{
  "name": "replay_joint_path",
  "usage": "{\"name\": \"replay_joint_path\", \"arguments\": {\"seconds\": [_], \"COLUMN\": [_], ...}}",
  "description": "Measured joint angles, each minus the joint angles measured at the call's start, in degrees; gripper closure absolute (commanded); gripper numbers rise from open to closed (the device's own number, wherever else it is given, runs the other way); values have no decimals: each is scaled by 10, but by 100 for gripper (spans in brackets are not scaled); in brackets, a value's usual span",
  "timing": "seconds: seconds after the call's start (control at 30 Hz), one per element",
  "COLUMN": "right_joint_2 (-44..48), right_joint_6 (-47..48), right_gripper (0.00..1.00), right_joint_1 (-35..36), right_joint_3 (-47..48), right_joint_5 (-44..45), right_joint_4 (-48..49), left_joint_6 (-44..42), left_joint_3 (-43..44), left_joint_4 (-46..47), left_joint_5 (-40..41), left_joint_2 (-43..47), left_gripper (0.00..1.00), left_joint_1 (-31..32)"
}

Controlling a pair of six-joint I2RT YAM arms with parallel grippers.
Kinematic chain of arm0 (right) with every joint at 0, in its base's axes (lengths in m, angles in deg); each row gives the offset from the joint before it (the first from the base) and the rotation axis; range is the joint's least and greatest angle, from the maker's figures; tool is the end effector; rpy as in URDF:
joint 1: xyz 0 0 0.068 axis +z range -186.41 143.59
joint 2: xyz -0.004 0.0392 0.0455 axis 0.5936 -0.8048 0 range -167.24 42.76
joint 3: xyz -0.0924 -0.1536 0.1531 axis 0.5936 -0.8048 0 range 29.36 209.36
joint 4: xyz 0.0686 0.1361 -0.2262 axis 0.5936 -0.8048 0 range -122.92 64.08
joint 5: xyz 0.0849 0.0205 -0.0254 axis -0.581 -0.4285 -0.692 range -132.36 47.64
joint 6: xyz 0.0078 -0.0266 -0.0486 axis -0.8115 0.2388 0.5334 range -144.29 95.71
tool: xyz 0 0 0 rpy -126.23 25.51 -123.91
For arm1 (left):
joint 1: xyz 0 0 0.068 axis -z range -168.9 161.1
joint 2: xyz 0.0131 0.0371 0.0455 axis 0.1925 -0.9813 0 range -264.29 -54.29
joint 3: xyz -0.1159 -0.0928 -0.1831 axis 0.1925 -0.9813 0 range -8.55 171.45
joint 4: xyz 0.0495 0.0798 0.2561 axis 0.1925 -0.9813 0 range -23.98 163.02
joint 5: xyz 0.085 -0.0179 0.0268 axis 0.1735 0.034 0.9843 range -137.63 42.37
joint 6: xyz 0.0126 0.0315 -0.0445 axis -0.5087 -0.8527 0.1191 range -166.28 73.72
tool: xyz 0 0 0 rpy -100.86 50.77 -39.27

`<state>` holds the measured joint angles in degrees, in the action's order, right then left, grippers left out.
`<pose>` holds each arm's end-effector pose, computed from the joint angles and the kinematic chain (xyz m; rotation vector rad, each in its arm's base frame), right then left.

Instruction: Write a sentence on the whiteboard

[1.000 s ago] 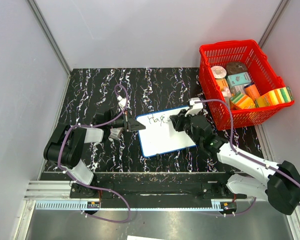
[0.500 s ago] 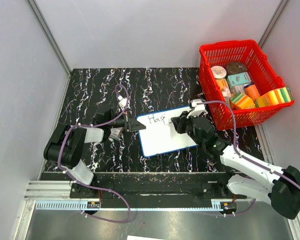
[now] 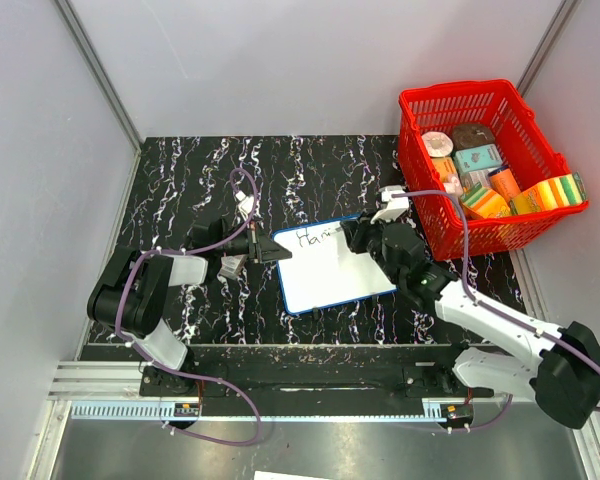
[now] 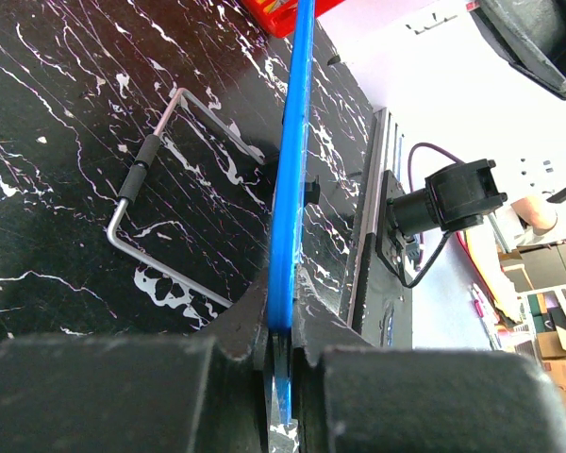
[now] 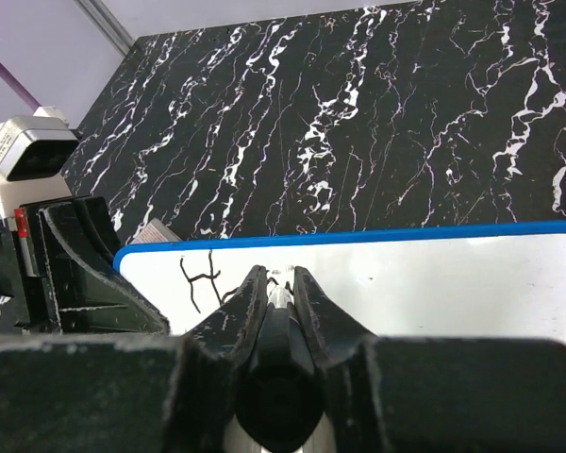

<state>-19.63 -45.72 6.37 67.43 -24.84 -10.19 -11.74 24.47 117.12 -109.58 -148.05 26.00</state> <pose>0.2164 0.1844 0.2456 -0.0952 1.7444 0.5657 0.2821 -0.1103 0.1172 0.4946 1.9450 -1.5695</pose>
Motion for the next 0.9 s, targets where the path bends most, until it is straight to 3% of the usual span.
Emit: {"name": "replay_joint_path", "arguments": {"seconds": [0.9], "right_joint_2": [-21], "right_joint_6": [2], "right_gripper": [100], "right_joint_1": [-1], "right_joint_3": [2], "right_joint_5": [25], "right_joint_4": [4], "left_joint_6": [-2], "left_joint_3": [0], "left_joint_4": [-10], "left_joint_5": [2], "left_joint_2": [4], "left_gripper": [100], "left_joint_1": [1]}}
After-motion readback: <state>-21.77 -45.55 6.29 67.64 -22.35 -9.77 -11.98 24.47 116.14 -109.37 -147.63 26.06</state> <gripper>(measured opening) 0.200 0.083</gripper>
